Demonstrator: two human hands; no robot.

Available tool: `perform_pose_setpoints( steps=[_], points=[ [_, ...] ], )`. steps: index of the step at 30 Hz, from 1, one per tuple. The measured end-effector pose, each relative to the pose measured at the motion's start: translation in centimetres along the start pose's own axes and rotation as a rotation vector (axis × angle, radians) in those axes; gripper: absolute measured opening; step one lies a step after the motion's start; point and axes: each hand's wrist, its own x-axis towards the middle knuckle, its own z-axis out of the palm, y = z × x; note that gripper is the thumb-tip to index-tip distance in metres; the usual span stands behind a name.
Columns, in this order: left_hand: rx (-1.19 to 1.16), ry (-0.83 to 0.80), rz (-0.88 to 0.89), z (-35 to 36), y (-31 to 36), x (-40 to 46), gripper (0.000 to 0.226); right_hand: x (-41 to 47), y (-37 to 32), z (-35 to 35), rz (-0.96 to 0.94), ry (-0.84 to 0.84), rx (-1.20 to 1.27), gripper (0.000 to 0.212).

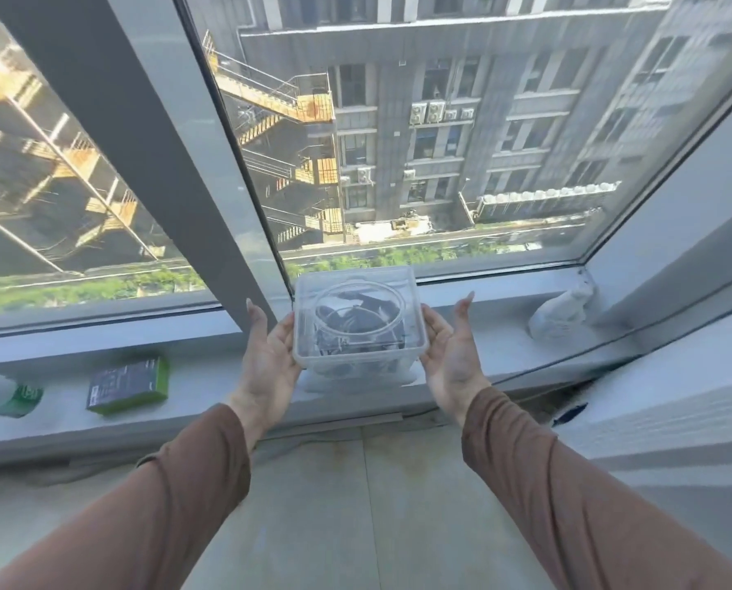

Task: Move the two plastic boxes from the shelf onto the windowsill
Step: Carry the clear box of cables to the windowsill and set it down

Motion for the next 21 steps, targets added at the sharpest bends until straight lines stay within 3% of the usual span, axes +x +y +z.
perform_pose_setpoints(
  steps=[9, 19, 21],
  points=[
    [-0.039, 0.043, 0.017, -0.4, -1.5, 2.6, 0.099, 2.3, 1.4, -0.4, 0.013, 0.000, 0.038, 0.102],
    [0.017, 0.071, -0.032, 0.2, -1.1, 2.1, 0.106, 2.1, 0.4, -0.9, 0.097, -0.021, -0.030, 0.118],
    [0.047, 0.069, -0.027, 0.7, -0.3, 1.0, 0.104, 1.0, -0.7, -0.6, 0.100, -0.008, -0.067, 0.112]
  ],
)
